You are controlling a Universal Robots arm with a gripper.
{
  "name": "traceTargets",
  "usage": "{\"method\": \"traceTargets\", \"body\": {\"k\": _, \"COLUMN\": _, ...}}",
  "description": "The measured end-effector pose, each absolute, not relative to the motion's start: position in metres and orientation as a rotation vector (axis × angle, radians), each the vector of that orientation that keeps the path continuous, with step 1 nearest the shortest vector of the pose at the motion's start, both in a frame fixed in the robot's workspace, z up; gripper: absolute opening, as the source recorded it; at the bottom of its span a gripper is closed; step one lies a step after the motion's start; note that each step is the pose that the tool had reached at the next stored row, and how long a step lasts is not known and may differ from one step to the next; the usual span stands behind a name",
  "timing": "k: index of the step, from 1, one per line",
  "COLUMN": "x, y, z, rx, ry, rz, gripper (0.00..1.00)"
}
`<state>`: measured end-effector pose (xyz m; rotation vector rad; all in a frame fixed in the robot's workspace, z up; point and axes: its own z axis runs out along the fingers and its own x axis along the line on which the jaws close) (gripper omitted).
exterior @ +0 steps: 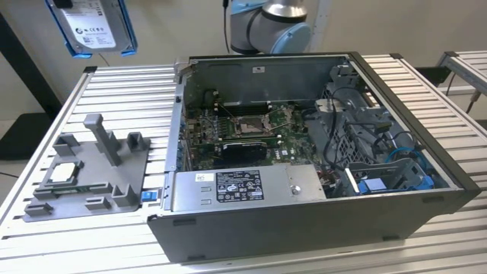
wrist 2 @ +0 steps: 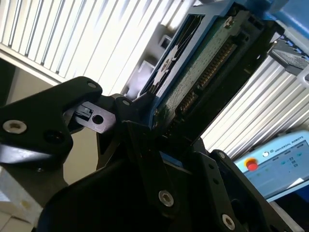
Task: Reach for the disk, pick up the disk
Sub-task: 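Pick up the disk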
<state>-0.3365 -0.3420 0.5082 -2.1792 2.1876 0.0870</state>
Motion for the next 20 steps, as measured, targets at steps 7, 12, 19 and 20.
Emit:
{"method": "traceTargets", "body": {"k": 7, "x": -0.32, "y": -0.342, "z": 0.508, "rx": -2.179, "ry": 2.188, "rz": 0.087, "gripper": 0.0}}
{"method": "traceTargets", "body": {"k": 12, "x": -0.308, "y": -0.342, "z": 0.508, "rx": -2.179, "ry": 2.188, "rz": 0.087, "gripper": 0.0}}
{"method": "traceTargets", "body": {"k": 19, "x": -0.29, "y": -0.342, "z": 0.508, "rx": -2.179, "ry": 2.188, "rz": 0.087, "gripper": 0.0}}
{"method": "traceTargets", "body": {"k": 20, "x": -0.287, "y": -0.342, "z": 0.508, "rx": -2.179, "ry": 2.188, "rz": 0.087, "gripper": 0.0}}
